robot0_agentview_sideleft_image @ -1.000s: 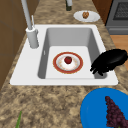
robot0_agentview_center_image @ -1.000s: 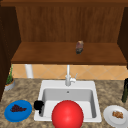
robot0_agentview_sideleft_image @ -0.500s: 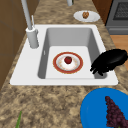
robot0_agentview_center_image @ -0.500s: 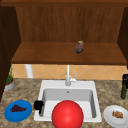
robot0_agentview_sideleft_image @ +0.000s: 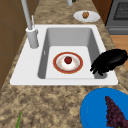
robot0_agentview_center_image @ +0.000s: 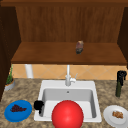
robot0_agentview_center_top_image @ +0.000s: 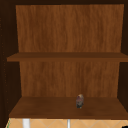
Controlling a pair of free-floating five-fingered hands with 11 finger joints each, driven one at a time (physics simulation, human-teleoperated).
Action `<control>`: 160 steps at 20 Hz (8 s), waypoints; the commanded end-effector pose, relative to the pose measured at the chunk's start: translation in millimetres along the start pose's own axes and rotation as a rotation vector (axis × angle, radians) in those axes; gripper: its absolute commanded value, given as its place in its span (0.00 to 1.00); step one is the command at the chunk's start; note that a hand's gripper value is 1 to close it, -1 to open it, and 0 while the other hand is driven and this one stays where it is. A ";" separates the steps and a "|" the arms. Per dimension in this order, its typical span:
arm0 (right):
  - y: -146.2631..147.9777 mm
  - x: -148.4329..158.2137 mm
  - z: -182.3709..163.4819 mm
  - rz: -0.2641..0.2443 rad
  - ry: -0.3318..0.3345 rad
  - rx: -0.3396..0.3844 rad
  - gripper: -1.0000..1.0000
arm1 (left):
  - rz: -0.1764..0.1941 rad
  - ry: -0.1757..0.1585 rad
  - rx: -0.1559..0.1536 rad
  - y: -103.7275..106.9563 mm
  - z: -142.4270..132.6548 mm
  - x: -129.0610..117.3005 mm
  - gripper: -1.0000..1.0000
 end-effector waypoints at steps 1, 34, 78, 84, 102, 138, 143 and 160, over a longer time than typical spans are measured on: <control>-1.3 16.4 20.7 0.017 -0.020 -0.008 1.00 | 0.000 0.000 0.000 0.0 0.0 0.0 0.50; 16.0 119.4 224.2 -0.015 -0.015 -0.099 1.00 | 0.000 0.000 0.000 0.0 0.0 0.0 0.50; -131.1 297.1 418.7 -0.002 -0.061 -0.013 1.00 | 0.000 0.000 0.000 0.0 0.0 0.0 0.50; -160.2 319.9 442.7 0.007 -0.069 0.020 1.00 | 0.000 0.000 0.000 0.0 0.0 0.0 0.50; -272.0 376.1 444.3 -0.062 -0.093 -0.022 1.00 | 0.000 0.000 0.000 0.0 0.0 0.0 0.50; -306.7 482.9 321.4 -0.109 -0.108 -0.140 1.00 | 0.000 0.000 0.000 0.0 0.0 0.0 0.50; -294.3 487.1 310.4 -0.099 -0.117 -0.127 1.00 | 0.000 0.000 0.000 0.0 0.0 0.0 0.50; -277.5 484.5 327.7 -0.157 -0.104 -0.232 1.00 | 0.000 0.000 0.000 0.0 0.0 0.0 0.50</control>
